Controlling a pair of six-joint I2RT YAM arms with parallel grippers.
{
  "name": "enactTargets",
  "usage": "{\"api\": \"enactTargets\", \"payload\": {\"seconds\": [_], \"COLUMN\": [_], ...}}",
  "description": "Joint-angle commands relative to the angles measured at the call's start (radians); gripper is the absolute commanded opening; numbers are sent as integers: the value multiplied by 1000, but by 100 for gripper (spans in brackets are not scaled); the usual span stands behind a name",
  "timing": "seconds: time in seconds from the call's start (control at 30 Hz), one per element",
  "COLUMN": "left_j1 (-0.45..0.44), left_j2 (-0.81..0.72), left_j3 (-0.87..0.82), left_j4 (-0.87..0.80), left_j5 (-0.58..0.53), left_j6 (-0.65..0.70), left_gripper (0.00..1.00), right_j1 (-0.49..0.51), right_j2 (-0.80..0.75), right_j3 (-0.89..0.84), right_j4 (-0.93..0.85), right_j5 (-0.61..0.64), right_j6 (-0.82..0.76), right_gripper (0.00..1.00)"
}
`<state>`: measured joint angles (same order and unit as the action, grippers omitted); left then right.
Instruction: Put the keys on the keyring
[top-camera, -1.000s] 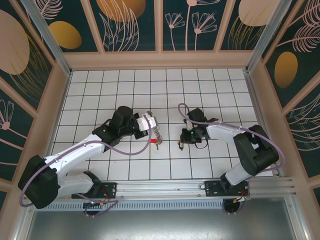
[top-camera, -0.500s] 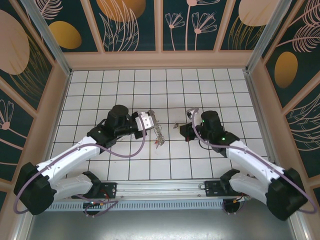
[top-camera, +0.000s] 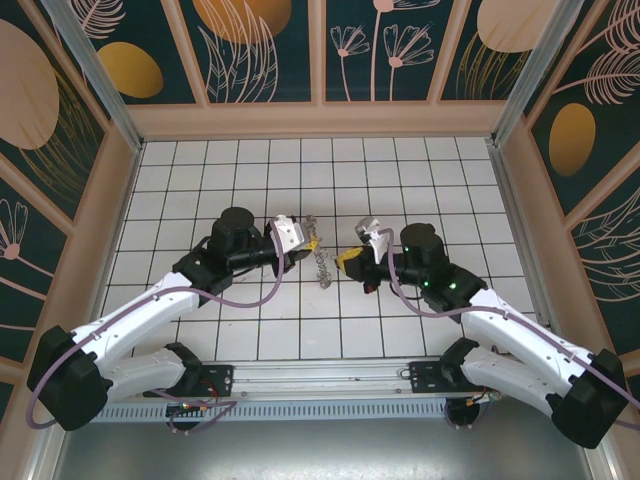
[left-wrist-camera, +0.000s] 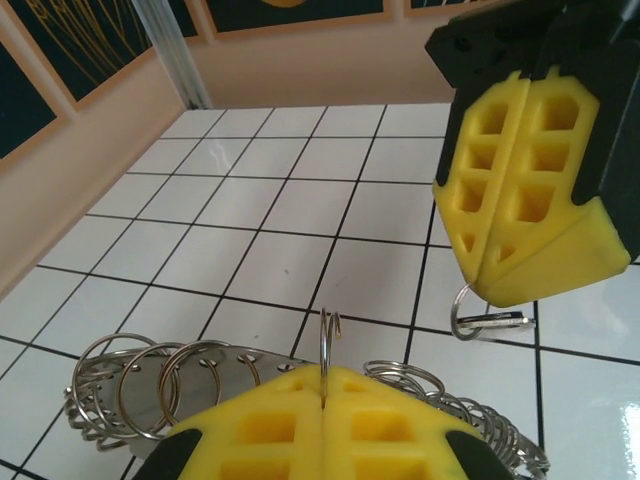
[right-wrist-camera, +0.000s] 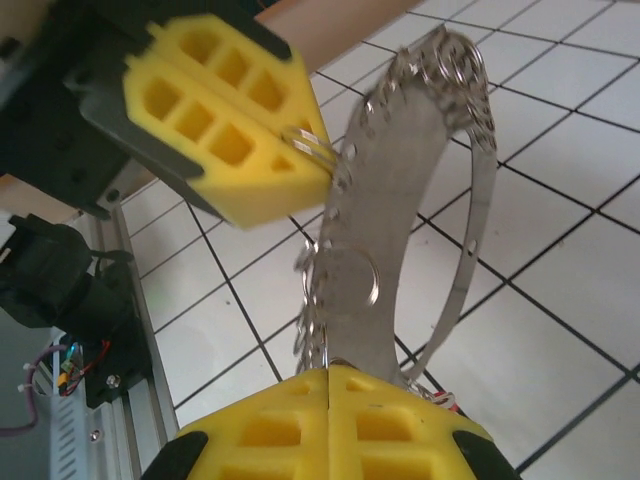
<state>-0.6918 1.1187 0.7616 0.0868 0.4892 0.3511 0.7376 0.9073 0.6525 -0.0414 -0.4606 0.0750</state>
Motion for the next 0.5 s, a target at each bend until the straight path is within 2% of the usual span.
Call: {"api": "enactTargets", "payload": {"seconds": [0.0,0.2,0.47], "left_j1": [6,7,7], "left_j2": [-3,-4,9], "left_j3": [17,25,20], "left_j4": [60,36,47], "left_j5": [56,5,11], "left_j6": [-60,-69,-82], "left_gripper": [0,0,0], "right_j1": [12,20,28], "right_j2": [17,55,66], "right_j3": [43,54,41], "right_j4": [17,79,201], "right_j5": [-26,-31,-36], "right_j6": [-26,18,94], "right_gripper": [0,0,0]}}
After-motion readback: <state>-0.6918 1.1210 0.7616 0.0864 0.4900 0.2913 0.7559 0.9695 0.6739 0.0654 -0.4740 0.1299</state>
